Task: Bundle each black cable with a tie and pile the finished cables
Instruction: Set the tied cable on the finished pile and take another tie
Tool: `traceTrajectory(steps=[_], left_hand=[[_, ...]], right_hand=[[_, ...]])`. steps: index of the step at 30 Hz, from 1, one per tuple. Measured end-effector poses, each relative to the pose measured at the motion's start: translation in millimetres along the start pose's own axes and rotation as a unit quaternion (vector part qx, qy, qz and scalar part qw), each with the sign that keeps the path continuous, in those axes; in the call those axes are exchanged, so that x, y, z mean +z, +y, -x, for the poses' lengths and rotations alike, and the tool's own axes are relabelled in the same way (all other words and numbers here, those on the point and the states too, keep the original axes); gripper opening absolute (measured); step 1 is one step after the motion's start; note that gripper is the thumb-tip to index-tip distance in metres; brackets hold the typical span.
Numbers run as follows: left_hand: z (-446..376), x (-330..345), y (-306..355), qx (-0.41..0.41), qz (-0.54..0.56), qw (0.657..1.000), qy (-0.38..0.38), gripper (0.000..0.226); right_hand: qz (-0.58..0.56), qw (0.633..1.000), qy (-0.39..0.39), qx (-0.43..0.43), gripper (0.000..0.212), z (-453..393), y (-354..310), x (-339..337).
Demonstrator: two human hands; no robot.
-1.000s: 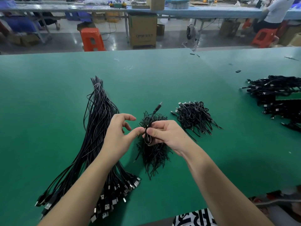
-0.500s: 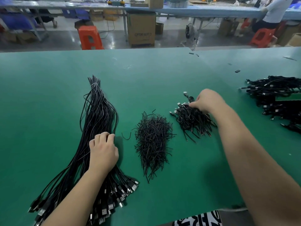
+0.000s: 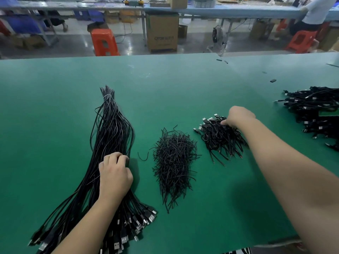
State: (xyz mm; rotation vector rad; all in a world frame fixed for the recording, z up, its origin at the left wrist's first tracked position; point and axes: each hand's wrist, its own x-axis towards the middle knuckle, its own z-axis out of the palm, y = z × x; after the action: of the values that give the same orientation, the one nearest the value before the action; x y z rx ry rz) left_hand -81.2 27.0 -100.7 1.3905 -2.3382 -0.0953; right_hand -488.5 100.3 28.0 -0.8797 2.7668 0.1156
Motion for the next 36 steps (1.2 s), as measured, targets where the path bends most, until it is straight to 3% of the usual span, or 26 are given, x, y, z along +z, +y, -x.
traceTrajectory(steps=[3, 7, 12, 15, 25, 31, 36], left_hand=[[0, -1, -2, -0.046, 0.058, 0.997, 0.017, 0.037], [-3, -1, -4, -0.106, 0.124, 0.986, 0.028, 0.037], [-5, -5, -10, -0.163, 0.231, 0.958, 0.053, 0.034], [-7, -7, -14, -0.206, 0.275, 0.934, 0.095, 0.032], [-9, -7, -21, -0.269, 0.332, 0.898, 0.106, 0.032], [-9, -6, -21, -0.256, 0.322, 0.906, 0.1, 0.031], [-9, -8, -19, -0.246, 0.321, 0.909, 0.099, 0.031]], right_hand=[[0.016, 0.998, 0.055, -0.017, 0.048, 4, -4, -6], [-0.031, 0.985, 0.093, -0.141, 0.035, 35, -39, -21], [-0.086, 0.922, -0.021, -0.376, 0.026, 133, -119, 2], [-0.093, 0.881, -0.119, -0.448, 0.026, 179, -156, 42], [-0.04, 0.924, -0.184, -0.334, 0.068, 223, -191, 121], [-0.003, 0.913, -0.209, -0.351, 0.07, 230, -184, 114], [-0.059, 0.905, -0.257, -0.335, 0.055, 230, -177, 111]])
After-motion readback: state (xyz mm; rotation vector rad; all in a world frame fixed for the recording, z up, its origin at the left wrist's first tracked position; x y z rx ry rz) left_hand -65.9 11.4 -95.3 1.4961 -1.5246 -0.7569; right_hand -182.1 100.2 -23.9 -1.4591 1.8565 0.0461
